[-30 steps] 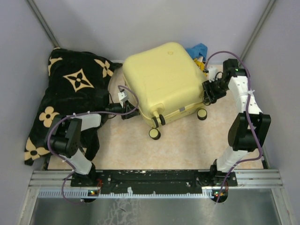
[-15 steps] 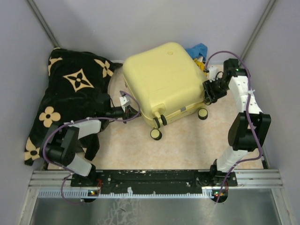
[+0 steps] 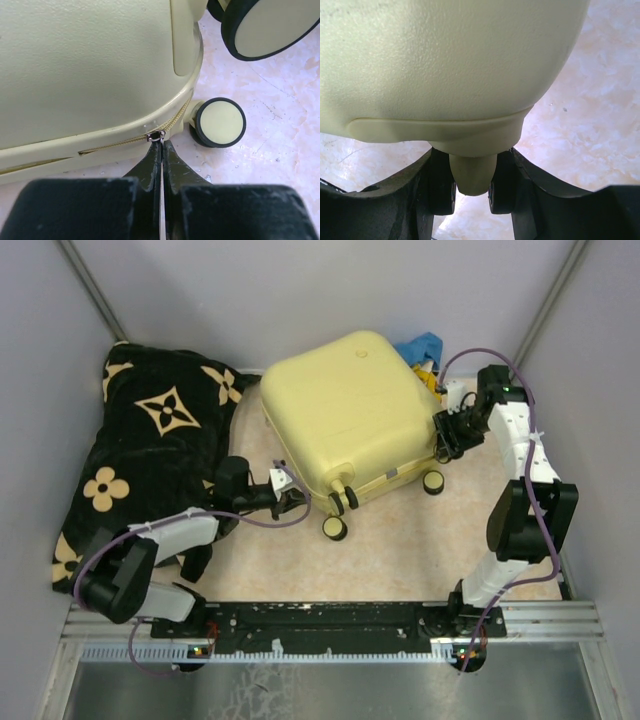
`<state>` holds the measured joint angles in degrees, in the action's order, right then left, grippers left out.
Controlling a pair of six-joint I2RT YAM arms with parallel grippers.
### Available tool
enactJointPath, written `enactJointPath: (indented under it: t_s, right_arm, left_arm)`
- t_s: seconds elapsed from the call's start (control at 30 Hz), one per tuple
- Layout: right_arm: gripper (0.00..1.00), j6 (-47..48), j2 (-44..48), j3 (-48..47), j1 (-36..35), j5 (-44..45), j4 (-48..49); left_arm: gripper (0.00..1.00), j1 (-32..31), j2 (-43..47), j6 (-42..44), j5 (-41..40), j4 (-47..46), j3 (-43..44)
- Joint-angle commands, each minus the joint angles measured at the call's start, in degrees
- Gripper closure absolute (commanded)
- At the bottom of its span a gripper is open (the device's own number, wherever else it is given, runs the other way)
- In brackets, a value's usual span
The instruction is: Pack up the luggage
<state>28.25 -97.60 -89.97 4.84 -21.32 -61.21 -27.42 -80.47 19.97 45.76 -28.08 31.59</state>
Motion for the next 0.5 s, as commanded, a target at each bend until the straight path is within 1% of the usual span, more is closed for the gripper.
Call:
enactJointPath:
  t_s: [0.0,0.1,0.17,0.23,0.3,0.33,0.4,0.47]
  right_arm:
    - [1.0,-3.2,1.8,1.3,-1.1,-1.8,2.5]
    - [1.0,-4.7,2.4,1.9,-1.8,-2.0,2.9]
    - [1.0,-6.1,2.5,2.1,-2.2,-2.4,3.2]
    - [1.0,-7.5,2.5,3.0,-2.4,-2.8,3.6]
    - [1.0,-8.8,2.4,4.3,-2.6,-3.0,4.4]
    - [1.0,-9.4,4.1,4.9,-2.5,-3.1,4.8]
    - [1.0,-10.1,5.3,6.1,-2.6,-3.0,5.7]
    - [1.0,-10.2,6.1,6.9,-2.6,-2.8,6.1]
  left_arm:
    - [1.0,-5.6,3.2,0.6,1.5,1.0,-3.5]
    - [1.0,-8.8,3.8,-3.9,-4.2,-2.0,-4.6]
    - [1.0,-12.2,4.4,-6.2,-9.3,-4.3,-5.1]
    - [1.0,-15.3,4.6,-9.6,-15.7,-8.5,-6.1]
    - [1.0,-17.7,4.4,-13.0,-21.9,-10.4,-6.5]
    - [1.0,-19.1,4.4,-14.0,-23.7,-11.5,-6.9]
    - [1.0,-22.6,5.0,-13.7,-30.2,-14.1,-8.1]
    - [1.0,-24.6,4.8,-14.1,-33.7,-16.0,-9.0]
